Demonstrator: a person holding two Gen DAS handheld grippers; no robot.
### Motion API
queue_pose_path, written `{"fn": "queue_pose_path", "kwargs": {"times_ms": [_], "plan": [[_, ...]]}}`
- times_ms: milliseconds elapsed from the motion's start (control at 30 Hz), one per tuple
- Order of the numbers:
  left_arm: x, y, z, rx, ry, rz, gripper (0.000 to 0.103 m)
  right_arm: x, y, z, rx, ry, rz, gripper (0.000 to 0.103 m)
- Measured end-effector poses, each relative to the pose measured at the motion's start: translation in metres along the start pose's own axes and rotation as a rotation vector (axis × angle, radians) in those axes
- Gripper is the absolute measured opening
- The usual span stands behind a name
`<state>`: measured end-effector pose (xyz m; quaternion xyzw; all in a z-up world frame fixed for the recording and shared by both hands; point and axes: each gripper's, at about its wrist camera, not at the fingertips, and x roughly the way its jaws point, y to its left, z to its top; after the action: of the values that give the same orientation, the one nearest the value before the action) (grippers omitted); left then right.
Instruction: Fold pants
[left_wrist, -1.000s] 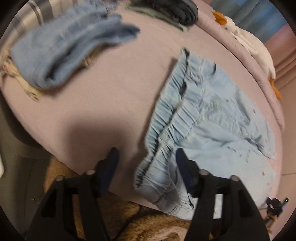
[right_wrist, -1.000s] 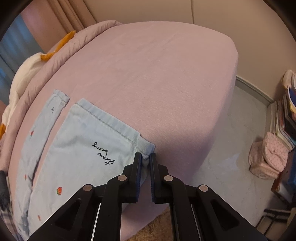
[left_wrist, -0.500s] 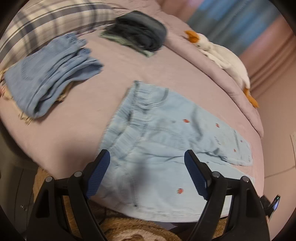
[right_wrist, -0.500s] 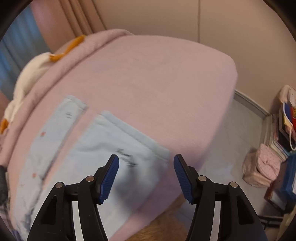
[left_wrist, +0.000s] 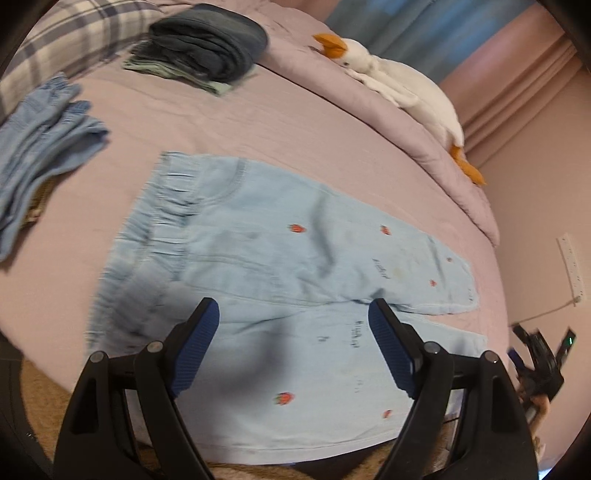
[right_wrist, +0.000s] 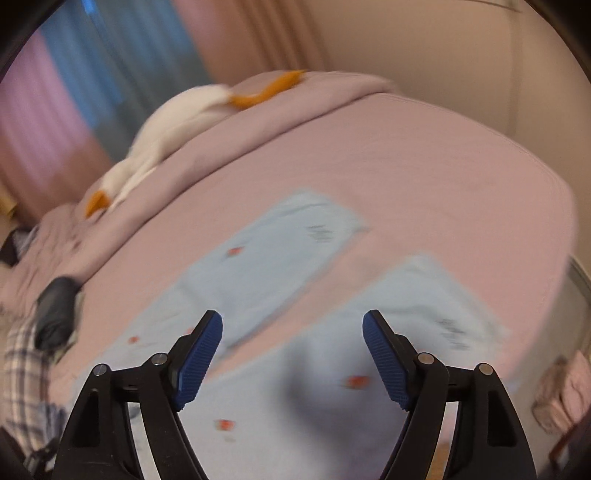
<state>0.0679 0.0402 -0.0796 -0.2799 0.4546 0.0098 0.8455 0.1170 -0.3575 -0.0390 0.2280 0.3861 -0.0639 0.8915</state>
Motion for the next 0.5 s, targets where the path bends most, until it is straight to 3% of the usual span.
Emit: {"fn": "queue_pose_path", "kwargs": {"times_ms": [133, 300, 400, 500], "plan": [[0.021, -0.011, 0.006, 0.014, 0.032, 0.010, 0.088, 0.047, 0.059, 0.017, -0.051, 0.145, 0.133, 0.078], [0.036, -0.015, 0.008, -0.014, 0.054, 0.009, 0.088, 0.118, 0.127, 0.033, -0.049, 0.327, 0.224, 0.078], [0.040, -0.008, 0.008, -0.041, 0.069, 0.019, 0.088, 0.166, 0.150, 0.035, -0.027, 0.395, 0.115, 0.078], [0.041, 0.002, 0.006, -0.060, 0.076, 0.043, 0.088, 0.206, 0.163, 0.036, -0.008, 0.411, -0.001, 0.078]]}}
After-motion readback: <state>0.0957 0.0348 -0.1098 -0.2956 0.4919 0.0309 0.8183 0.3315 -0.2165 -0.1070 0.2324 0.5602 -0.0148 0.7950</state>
